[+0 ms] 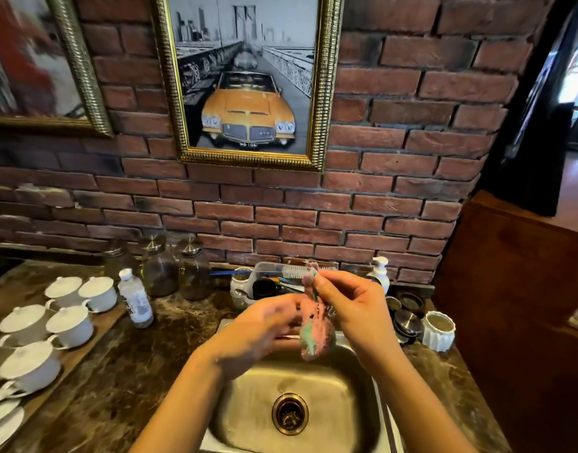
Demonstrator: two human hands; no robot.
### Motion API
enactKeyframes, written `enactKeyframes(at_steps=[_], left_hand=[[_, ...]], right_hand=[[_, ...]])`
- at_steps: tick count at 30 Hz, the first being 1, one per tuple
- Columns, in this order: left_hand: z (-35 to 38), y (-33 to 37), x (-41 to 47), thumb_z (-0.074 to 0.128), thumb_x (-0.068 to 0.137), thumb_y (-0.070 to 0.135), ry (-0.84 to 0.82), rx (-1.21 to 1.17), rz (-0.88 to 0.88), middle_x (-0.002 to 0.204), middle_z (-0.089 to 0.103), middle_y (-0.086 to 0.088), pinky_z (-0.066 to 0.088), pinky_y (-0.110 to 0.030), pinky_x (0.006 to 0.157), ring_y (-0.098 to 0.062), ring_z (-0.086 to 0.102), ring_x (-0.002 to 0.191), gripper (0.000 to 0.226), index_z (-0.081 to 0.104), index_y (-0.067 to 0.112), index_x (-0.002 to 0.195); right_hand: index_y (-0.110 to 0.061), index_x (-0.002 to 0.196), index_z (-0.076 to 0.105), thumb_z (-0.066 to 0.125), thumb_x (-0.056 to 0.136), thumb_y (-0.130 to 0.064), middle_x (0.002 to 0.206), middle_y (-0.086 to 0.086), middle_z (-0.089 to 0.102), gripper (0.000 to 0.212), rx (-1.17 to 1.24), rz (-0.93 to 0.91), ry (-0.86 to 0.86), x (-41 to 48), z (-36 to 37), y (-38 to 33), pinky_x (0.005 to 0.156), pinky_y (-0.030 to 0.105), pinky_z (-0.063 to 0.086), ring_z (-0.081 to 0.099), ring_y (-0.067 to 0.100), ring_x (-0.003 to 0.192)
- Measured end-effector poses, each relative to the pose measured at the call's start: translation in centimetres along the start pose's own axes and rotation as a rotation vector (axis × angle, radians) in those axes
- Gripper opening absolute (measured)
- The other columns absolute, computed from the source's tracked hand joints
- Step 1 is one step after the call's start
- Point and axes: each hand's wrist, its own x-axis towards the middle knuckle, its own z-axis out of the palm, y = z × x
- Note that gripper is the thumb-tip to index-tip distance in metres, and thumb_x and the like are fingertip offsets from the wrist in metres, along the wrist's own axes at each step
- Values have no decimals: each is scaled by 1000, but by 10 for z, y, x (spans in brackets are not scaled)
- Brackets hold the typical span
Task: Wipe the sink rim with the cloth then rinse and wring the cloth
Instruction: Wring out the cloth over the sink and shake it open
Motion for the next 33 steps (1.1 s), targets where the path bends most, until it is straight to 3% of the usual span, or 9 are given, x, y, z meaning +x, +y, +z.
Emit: enactKeyframes(at_steps=[3,6,11,16,21,26,29,31,33], left_hand=[[-10,2,-2,70,83,28,251,86,173,97,77,-13,57,-26,68,-22,72,86,31,74,8,106],[-34,8,-7,75,78,20,436,2,303,94,76,-17,58,-40,75,-33,72,90,11,77,14,88],[-88,30,-25,57,98,8,671,-175,281,93,74,-14,57,-31,72,-20,71,82,16,71,10,91],[-126,32,-39,46,104,9,619,-419,209,95,72,-15,58,-35,74,-21,73,83,17,63,5,104],[-155,33,-62,43,104,20,447,-807,91,108,76,-15,50,-53,95,-33,66,113,31,61,5,125],[-164,48,-79,48,103,21,336,-591,129,113,72,-16,62,-39,78,-26,71,99,36,62,-3,125],[-168,46,-84,50,104,22,332,-477,143,104,76,-17,62,-37,70,-26,75,92,31,63,0,119],[-176,42,-88,55,100,33,369,-361,142,108,76,-17,61,-42,78,-30,73,101,37,64,3,118],[-184,35,-97,63,90,42,342,-200,108,96,78,-9,57,-30,68,-20,75,84,45,63,8,121]], right_hand=[[-17,100,79,66,94,-13,92,3,79,15,-75,-49,-7,-1,17,-7,75,28,60,75,17,88],[-15,98,77,63,96,-7,88,6,79,16,-21,-16,93,-2,38,-9,72,26,60,76,19,84],[-13,96,73,56,100,-11,82,4,78,17,206,113,417,-4,54,-13,61,19,57,74,10,72],[-12,92,72,48,104,-13,90,6,73,27,421,180,445,-11,89,-4,75,30,53,68,19,89],[-4,75,63,44,100,-25,77,16,68,38,448,173,90,-19,122,-20,90,43,53,71,28,81],[-24,95,78,67,91,-41,97,-1,79,21,-272,100,-29,-13,171,-13,89,34,58,72,6,92],[-24,99,78,70,80,-56,97,4,78,38,-282,110,-151,-16,203,-3,79,34,56,69,10,86],[-15,85,77,71,89,-41,79,11,73,28,-252,65,-92,-18,216,4,69,31,48,60,10,74],[-11,80,75,70,94,-22,75,15,70,19,-185,44,11,-20,225,10,68,32,47,59,11,73]])
